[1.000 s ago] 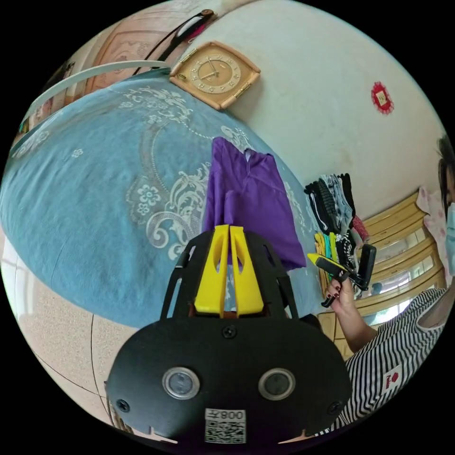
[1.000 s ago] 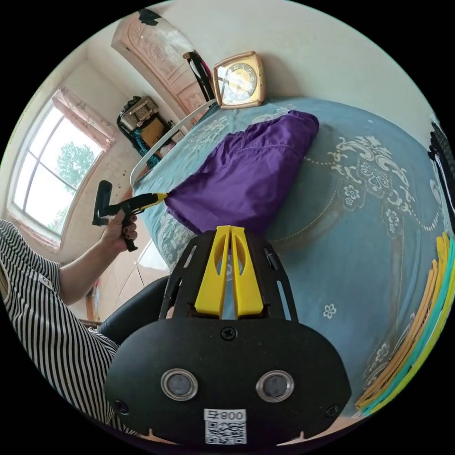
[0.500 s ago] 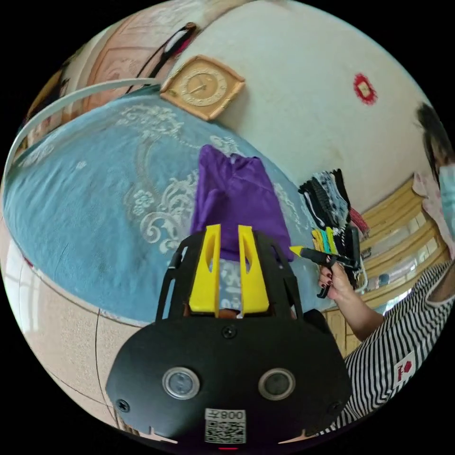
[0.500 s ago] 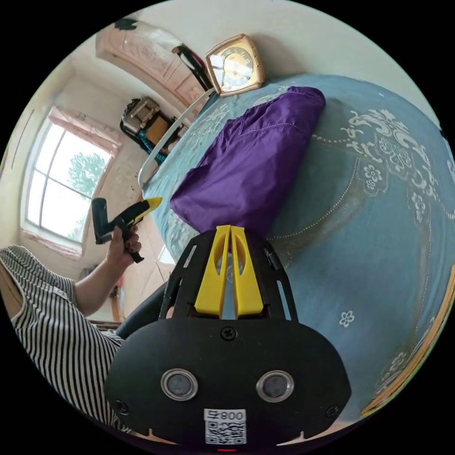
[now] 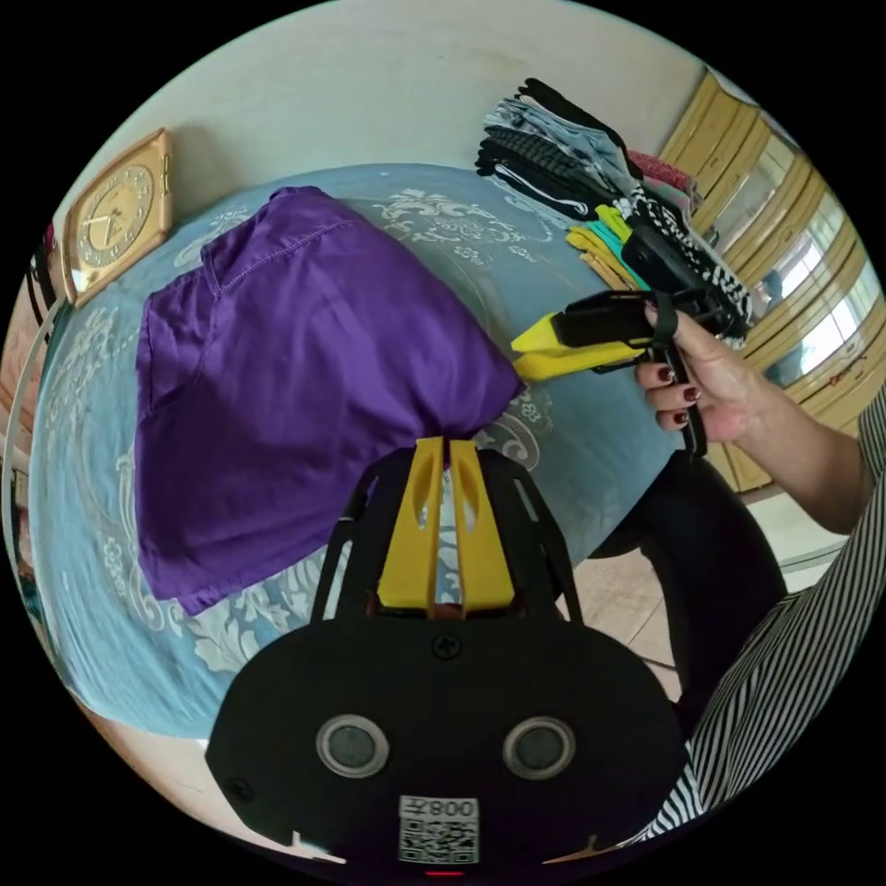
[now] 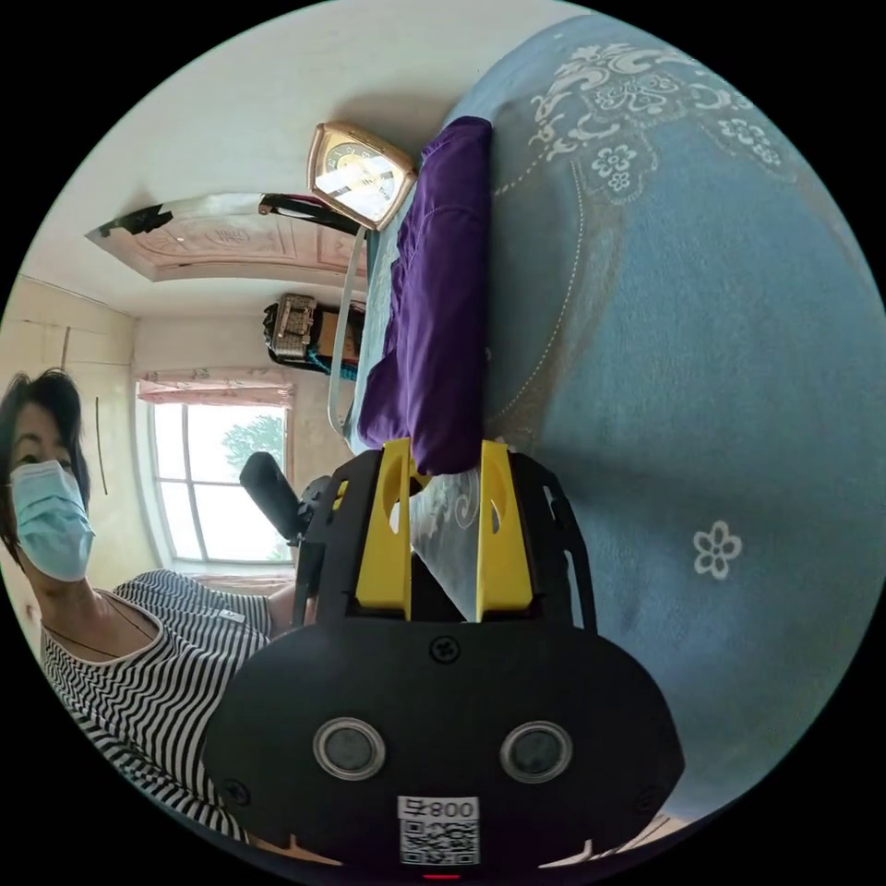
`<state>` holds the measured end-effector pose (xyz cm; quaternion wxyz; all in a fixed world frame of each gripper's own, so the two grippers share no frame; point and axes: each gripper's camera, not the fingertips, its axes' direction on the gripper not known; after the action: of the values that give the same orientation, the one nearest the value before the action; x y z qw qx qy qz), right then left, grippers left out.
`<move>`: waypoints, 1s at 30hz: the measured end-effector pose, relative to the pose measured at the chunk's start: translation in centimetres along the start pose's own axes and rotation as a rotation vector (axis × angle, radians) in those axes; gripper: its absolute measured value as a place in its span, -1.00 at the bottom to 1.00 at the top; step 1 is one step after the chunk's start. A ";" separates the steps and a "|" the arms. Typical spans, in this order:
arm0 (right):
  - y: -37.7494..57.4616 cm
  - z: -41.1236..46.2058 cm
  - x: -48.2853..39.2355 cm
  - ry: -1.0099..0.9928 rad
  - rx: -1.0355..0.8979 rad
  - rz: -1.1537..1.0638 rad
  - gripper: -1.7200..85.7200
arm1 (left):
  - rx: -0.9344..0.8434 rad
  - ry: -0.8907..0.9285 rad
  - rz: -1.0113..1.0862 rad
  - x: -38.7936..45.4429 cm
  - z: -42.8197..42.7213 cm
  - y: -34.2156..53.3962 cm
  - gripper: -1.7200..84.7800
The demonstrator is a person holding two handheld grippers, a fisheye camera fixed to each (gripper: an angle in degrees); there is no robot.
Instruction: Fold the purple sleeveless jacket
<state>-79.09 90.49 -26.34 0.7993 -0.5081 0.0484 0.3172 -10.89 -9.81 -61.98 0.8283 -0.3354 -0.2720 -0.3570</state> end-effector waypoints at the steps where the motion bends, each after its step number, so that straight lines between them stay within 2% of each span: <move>1: -0.2 0.4 0.7 -0.029 -0.010 0.005 -0.70 | 0.010 0.029 -0.020 -0.5 -0.1 0.1 -0.92; 9: -1.4 1.6 4.8 -0.122 -0.035 0.079 -0.75 | 0.054 0.075 -0.063 -2.6 -1.2 1.6 -0.93; 15: -1.2 -0.5 4.8 -0.133 -0.015 0.068 -0.85 | 0.175 0.271 -0.340 -8.3 -4.5 6.9 -0.87; 18: -1.3 -1.8 3.8 -0.131 -0.006 0.039 -0.88 | 0.198 0.461 -0.553 -12.2 -4.4 11.3 -0.78; 20: -1.6 -2.9 3.0 -0.124 -0.009 0.015 -0.89 | 0.276 0.630 -0.739 -15.1 -3.9 14.9 -0.71; 22: -1.7 -3.7 2.6 -0.120 -0.011 0.004 -0.89 | 0.363 0.701 -0.845 -16.9 -3.9 17.0 -0.67; 26: -2.0 -5.9 2.1 -0.125 -0.011 -0.013 -0.90 | 0.491 0.749 -0.968 -20.3 -4.4 19.3 -0.63; 30: -1.9 -8.0 2.0 -0.132 -0.006 -0.022 -0.90 | 0.544 0.781 -1.022 -22.4 -4.6 20.3 -0.64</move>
<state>-74.47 84.14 -29.50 0.8026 -0.4891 -0.0113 0.3414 -7.61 6.42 -87.67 0.6484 0.2070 -0.1576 -0.7155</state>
